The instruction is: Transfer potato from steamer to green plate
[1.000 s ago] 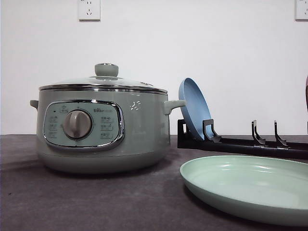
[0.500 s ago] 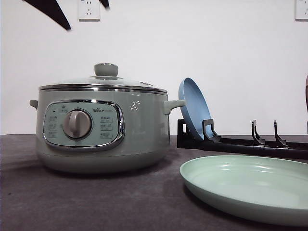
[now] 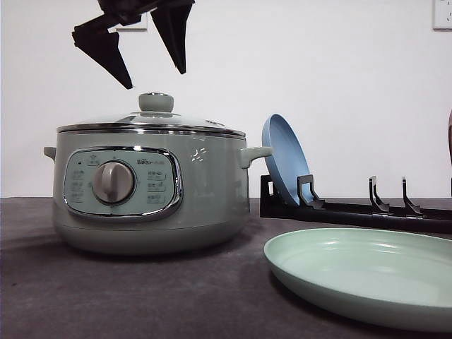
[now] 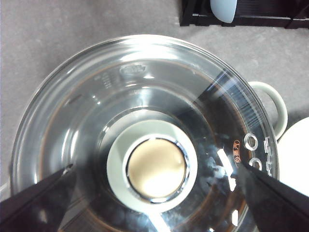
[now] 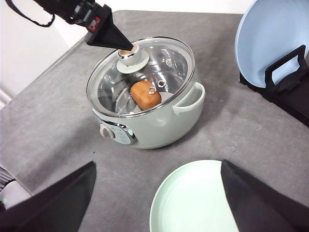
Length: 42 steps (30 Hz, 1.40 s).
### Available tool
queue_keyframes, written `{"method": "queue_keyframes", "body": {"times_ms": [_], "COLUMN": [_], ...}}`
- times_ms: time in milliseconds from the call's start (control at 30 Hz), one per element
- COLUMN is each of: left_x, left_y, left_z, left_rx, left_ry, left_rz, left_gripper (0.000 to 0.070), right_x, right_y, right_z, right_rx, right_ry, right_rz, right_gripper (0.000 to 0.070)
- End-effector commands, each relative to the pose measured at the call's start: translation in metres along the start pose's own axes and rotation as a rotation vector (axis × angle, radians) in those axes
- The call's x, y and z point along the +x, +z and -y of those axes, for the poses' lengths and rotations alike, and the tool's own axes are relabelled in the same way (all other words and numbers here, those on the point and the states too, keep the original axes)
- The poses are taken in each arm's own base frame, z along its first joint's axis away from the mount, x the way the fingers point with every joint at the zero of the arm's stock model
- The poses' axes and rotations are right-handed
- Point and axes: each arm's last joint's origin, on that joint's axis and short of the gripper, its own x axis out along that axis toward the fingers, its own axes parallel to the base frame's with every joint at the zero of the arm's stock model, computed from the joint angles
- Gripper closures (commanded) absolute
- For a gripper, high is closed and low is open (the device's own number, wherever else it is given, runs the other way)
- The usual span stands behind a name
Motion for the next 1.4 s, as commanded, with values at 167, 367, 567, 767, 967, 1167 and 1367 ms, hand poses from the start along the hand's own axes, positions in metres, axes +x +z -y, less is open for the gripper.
{"method": "queue_keyframes", "body": {"times_ms": [167, 367, 567, 767, 967, 1167, 1367], "left_x": [0.022, 0.025, 0.026, 0.031, 0.041, 0.041, 0.040], "left_y": [0.006, 0.006, 0.006, 0.006, 0.005, 0.005, 0.005], "left_z": [0.009, 0.012, 0.011, 0.011, 0.010, 0.010, 0.010], "left_rx": [0.034, 0.057, 0.056, 0.055, 0.034, 0.034, 0.033], "left_ry": [-0.010, 0.014, 0.035, 0.034, 0.034, 0.034, 0.034], "left_rz": [-0.033, -0.043, -0.049, -0.065, -0.094, -0.093, -0.091], "left_gripper": [0.0050, 0.0157, 0.0187, 0.0274, 0.0360, 0.0609, 0.0691], "right_x": [-0.001, -0.001, -0.001, -0.001, -0.001, -0.001, -0.001], "right_y": [0.004, 0.003, 0.003, 0.003, 0.002, 0.001, 0.001], "right_z": [-0.001, -0.001, -0.001, -0.001, -0.001, -0.001, -0.001], "right_rx": [0.000, 0.001, 0.002, 0.002, 0.004, 0.009, 0.010], "right_ry": [0.009, 0.009, 0.008, 0.008, 0.007, 0.003, 0.003], "right_rz": [0.014, 0.013, 0.008, 0.007, 0.003, -0.014, -0.014], "right_gripper": [0.0179, 0.0179, 0.0179, 0.0179, 0.0179, 0.0179, 0.0179]}}
